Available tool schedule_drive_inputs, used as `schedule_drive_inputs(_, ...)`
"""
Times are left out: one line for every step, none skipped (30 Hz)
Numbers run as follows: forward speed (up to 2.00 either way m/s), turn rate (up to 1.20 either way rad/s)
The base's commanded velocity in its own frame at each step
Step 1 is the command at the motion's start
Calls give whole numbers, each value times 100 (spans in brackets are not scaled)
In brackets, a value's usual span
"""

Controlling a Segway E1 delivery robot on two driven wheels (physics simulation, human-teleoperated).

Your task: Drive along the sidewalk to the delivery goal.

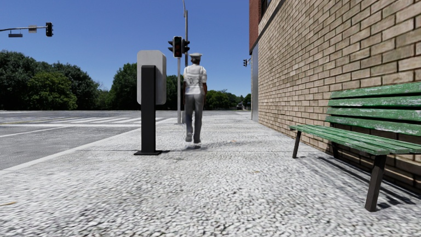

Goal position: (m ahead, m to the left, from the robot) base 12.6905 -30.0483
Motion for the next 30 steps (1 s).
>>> schedule_drive_inputs(0,0)
schedule_drive_inputs(6,0)
schedule_drive_inputs(13,0)
schedule_drive_inputs(13,0)
schedule_drive_inputs(16,0)
schedule_drive_inputs(18,0)
schedule_drive_inputs(25,0)
schedule_drive_inputs(25,0)
schedule_drive_inputs(30,0)
schedule_drive_inputs(32,0)
schedule_drive_inputs(32,0)
schedule_drive_inputs(34,0)
schedule_drive_inputs(36,0)
schedule_drive_inputs(37,0)
schedule_drive_inputs(37,0)
schedule_drive_inputs(37,0)
schedule_drive_inputs(38,0)
schedule_drive_inputs(38,0)
schedule_drive_inputs(38,0)
schedule_drive_inputs(38,0)
schedule_drive_inputs(38,0)
schedule_drive_inputs(38,0)
schedule_drive_inputs(38,0)
schedule_drive_inputs(39,0)
schedule_drive_inputs(39,0)
schedule_drive_inputs(39,0)
schedule_drive_inputs(39,0)
schedule_drive_inputs(39,0)
schedule_drive_inputs(39,0)
schedule_drive_inputs(39,0)
